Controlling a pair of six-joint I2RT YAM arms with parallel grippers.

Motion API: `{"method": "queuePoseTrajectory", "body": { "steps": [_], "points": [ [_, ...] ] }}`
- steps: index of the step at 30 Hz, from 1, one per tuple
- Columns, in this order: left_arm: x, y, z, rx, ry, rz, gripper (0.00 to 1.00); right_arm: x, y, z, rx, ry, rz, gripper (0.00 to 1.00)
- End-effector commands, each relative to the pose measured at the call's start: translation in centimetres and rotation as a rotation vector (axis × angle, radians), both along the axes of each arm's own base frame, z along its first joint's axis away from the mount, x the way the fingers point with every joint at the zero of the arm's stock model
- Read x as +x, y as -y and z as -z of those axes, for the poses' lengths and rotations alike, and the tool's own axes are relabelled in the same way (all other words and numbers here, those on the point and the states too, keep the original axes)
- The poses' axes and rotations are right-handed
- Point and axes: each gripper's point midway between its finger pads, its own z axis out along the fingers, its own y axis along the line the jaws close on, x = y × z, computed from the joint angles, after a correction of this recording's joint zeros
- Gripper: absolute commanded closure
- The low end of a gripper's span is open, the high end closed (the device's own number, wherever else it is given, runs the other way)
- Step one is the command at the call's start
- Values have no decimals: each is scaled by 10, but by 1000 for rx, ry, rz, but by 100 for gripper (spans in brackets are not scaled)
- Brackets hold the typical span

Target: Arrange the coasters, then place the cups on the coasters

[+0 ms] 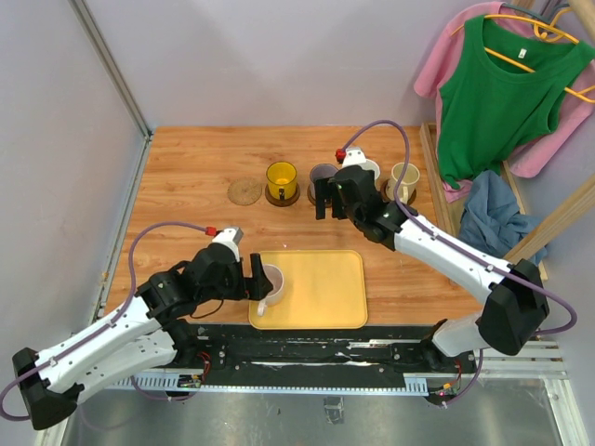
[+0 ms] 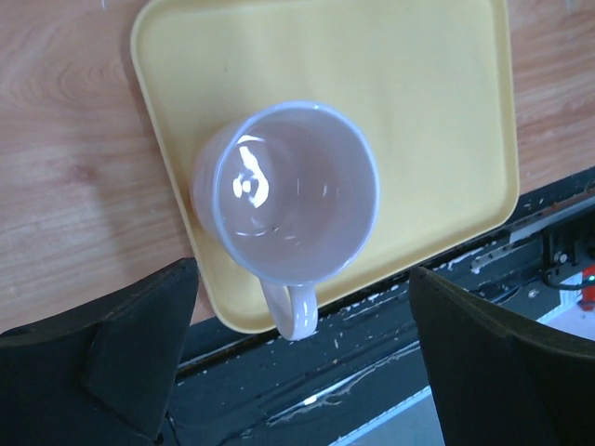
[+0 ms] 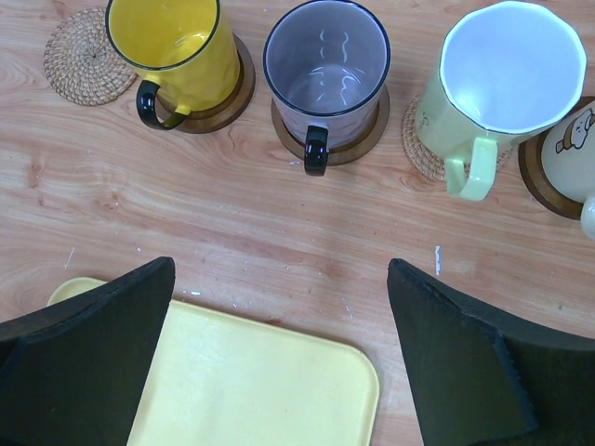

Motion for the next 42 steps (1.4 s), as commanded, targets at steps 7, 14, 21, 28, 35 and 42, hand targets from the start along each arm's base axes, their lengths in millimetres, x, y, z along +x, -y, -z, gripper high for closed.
{"method": "queuePoseTrajectory", "body": {
  "steps": [7,14,21,28,35,42],
  "points": [
    [-20,6,33,36,-107,24,0,5,8,-14,41,51,40,2],
    [-24,16,48,52,-138,26,0,5,11,-12,32,54,45,2],
    [-22,12,63,121,-144,1,1,2,16,-10,28,56,57,2],
    [-17,12,73,119,-131,-24,28,0,17,-6,38,43,65,2],
    [-20,11,83,92,-141,-36,67,-3,18,-3,41,34,63,2],
    [-20,14,84,96,-129,-7,97,-4,17,3,39,18,62,2]
  ]
}}
